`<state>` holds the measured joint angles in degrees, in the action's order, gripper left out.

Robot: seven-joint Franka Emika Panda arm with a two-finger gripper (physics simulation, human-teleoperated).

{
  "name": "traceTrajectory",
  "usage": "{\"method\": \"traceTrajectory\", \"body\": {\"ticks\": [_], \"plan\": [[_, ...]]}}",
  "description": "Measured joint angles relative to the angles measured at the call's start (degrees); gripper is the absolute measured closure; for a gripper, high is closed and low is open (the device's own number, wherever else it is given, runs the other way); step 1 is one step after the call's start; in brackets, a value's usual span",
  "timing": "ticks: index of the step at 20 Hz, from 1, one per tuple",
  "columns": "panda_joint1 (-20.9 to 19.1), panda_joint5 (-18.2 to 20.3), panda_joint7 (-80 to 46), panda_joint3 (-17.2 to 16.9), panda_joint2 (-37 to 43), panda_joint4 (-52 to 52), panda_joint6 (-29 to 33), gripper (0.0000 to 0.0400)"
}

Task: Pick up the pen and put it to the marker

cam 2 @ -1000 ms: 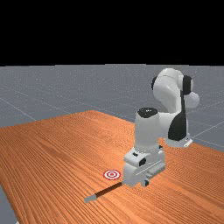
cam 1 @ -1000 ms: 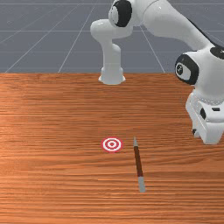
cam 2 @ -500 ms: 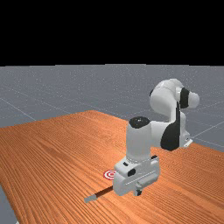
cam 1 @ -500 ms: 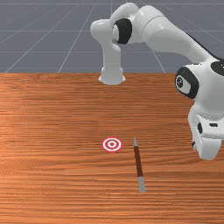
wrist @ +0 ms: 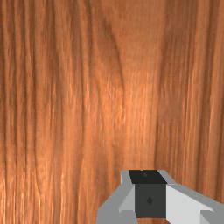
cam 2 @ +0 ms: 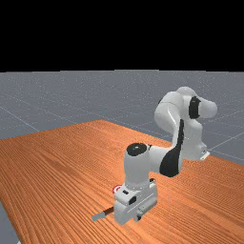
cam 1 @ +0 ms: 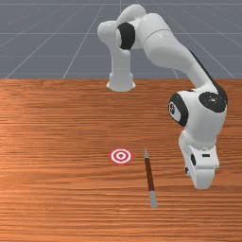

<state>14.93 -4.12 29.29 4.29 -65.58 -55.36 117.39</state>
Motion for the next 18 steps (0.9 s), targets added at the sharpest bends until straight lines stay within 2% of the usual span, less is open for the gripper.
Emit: {"method": "traceTrajectory", "body": {"ticks": [1,2,3,4,10,16,18], "plan": [[-1.1,0.0,0.9,-0.1,1.2,-2.3,1.0,0.0400],[-1.1,0.6,-0.2,-0.7,-3.9,7.9,-3.6,0.0400],[-1.2,1.2,-4.0,-1.2,-3.9,7.7,-3.5,0.0400],[-1.2,1.1,-2.6,-1.1,-5.9,11.5,-5.3,0.0400],[-1.1,1.3,-3.5,-1.2,-9.0,16.3,-7.1,0.0400],[-1.1,1.3,-3.5,-1.2,-9.1,16.3,-7.1,0.0400],[-2.3,0.7,1.2,-0.8,-6.5,11.3,-4.9,0.0400]]}}
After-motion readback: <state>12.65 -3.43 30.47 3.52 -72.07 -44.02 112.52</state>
